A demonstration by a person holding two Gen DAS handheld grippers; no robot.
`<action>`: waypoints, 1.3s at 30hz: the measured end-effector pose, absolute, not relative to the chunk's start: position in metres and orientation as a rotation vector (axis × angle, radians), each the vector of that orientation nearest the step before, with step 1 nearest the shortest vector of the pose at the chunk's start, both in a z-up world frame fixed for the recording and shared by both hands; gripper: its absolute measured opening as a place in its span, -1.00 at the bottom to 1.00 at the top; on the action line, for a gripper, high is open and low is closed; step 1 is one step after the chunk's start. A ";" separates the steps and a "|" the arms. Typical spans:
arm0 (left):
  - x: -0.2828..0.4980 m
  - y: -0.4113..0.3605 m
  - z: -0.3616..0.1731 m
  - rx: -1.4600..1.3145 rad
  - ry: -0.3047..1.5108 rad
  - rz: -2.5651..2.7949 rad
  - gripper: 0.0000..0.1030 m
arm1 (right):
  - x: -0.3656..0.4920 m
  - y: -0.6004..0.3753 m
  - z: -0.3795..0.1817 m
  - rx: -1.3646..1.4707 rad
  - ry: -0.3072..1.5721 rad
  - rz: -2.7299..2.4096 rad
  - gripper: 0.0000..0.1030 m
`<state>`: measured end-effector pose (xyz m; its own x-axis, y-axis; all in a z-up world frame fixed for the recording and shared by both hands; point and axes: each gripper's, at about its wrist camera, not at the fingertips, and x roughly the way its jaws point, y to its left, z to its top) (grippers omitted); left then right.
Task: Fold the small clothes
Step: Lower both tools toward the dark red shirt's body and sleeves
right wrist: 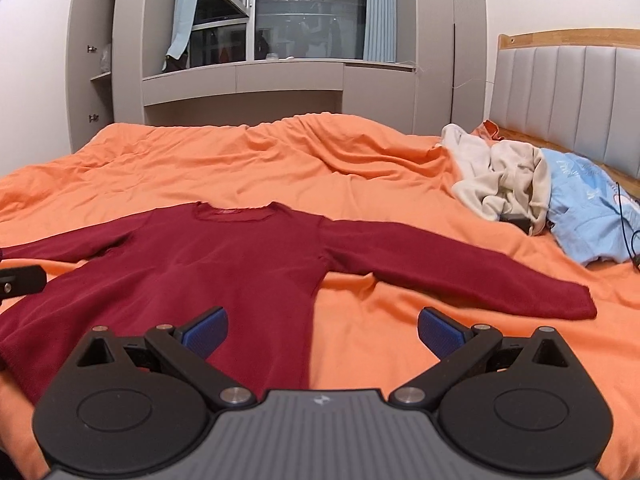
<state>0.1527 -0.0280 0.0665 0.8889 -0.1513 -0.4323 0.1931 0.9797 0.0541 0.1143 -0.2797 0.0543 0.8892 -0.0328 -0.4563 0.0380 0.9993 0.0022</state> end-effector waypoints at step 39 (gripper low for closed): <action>0.290 -0.027 -0.020 0.095 0.712 -0.191 0.99 | 0.254 -0.371 0.012 0.184 0.673 -0.036 1.00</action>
<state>0.2898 -0.0269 -0.0199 0.7405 -0.1415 -0.6570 0.2061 0.9783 0.0217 0.2537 -0.3713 0.0124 0.7818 0.0264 -0.6230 0.0926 0.9831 0.1579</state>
